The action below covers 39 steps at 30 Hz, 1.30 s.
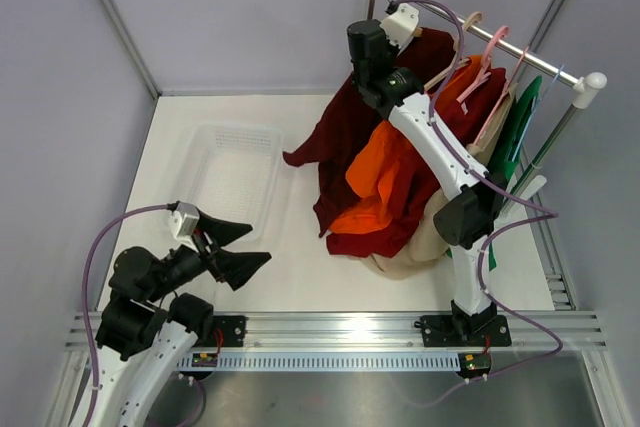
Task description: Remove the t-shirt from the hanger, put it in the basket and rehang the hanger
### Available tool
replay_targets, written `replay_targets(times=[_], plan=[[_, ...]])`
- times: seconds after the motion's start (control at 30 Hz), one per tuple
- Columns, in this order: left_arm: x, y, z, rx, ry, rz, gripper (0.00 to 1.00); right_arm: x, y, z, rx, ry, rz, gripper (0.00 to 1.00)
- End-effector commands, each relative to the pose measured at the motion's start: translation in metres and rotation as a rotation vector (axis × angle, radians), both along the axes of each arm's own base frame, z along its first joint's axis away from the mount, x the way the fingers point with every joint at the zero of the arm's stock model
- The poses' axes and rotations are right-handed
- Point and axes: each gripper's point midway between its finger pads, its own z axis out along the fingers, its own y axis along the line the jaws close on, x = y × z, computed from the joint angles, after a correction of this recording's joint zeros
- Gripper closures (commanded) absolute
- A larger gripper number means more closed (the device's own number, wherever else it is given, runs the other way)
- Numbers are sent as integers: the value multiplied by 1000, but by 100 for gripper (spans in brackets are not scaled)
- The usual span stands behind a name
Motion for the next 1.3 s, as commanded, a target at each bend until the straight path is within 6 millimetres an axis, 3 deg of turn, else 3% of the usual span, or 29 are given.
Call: replay_targets(times=[0.0, 0.03, 0.3, 0.7, 0.77, 0.8, 0.9, 1.27], plan=[[3, -3, 1, -6, 12, -11, 1, -12, -8, 72, 143, -184, 2, 72], [4, -4, -1, -1, 20, -14, 1, -13, -8, 77, 158, -197, 4, 80], [11, -4, 10, 7, 21, 3, 1, -24, -12, 106, 236, -271, 6, 100], [20, -7, 16, 25, 43, 9, 1, -44, -12, 136, 232, -417, 23, 100], [21, -7, 17, 26, 42, 14, 1, -45, -11, 132, 257, -428, 32, 100], [22, -7, 17, 27, 43, 14, 1, -51, -11, 137, 274, -440, 47, 100], [22, -8, 17, 30, 46, 6, 1, -57, -4, 127, 298, -451, 93, 100], [24, -9, 11, 35, 68, 9, 1, -92, 8, 152, 311, -589, 254, 100]])
